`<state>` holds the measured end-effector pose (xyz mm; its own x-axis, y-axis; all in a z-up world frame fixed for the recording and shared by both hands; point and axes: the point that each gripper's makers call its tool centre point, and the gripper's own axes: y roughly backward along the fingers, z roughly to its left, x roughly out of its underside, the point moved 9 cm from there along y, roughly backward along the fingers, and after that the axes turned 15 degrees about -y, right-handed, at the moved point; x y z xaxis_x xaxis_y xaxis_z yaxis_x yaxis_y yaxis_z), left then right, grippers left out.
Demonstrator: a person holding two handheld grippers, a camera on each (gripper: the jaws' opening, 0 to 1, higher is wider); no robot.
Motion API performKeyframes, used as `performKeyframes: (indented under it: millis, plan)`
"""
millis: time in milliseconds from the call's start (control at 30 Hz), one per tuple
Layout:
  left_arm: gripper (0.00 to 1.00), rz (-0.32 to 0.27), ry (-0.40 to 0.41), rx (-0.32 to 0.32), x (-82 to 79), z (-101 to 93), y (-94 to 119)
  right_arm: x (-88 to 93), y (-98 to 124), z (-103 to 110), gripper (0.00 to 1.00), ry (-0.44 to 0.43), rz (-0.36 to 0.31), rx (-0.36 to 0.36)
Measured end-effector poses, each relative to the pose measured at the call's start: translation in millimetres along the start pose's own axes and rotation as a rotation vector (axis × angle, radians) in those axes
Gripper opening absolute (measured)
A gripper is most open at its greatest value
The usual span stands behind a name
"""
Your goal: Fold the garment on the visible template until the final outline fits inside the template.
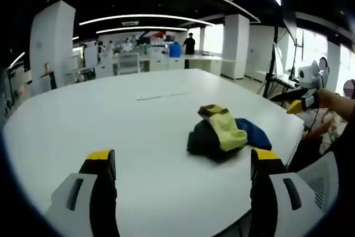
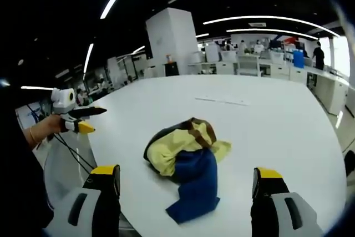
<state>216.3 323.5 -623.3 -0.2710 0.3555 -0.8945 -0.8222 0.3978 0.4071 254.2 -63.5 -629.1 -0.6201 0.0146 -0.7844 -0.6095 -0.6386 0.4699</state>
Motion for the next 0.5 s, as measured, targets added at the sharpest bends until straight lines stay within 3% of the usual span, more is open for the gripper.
performKeyframes:
  millis: [500]
  plan:
    - [0.97,-0.015,0.016,0.007,-1.8,-0.7,1.0,0.6,-0.1,0.2,0.97,0.007,0.008,-0.007]
